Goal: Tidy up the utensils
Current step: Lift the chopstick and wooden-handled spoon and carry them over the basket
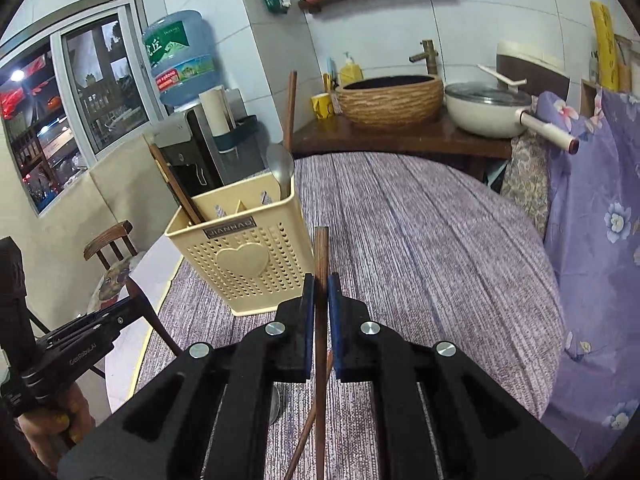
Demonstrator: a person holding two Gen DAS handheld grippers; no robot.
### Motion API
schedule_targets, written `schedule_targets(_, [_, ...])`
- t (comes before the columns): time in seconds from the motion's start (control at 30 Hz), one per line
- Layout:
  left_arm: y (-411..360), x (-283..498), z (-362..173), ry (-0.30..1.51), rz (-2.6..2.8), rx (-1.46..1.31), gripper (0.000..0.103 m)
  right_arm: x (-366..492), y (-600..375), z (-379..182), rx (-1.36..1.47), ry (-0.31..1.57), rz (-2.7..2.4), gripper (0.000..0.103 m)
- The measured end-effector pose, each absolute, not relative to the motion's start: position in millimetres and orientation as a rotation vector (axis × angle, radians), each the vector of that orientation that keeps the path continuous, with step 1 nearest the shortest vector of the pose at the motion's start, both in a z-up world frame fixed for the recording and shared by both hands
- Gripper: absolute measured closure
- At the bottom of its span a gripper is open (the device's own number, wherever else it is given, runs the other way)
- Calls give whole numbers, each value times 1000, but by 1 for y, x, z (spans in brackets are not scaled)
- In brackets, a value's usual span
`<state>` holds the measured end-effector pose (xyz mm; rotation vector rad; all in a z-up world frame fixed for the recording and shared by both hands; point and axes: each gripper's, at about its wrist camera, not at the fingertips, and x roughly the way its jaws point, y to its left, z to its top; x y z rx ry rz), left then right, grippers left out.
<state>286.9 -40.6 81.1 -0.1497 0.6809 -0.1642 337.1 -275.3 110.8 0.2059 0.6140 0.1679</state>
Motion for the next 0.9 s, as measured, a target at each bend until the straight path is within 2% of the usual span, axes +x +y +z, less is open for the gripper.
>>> schedule_targets(0.9, [-30,282,123,611,-212,-168,87,318,-276,173,152,512,238,95])
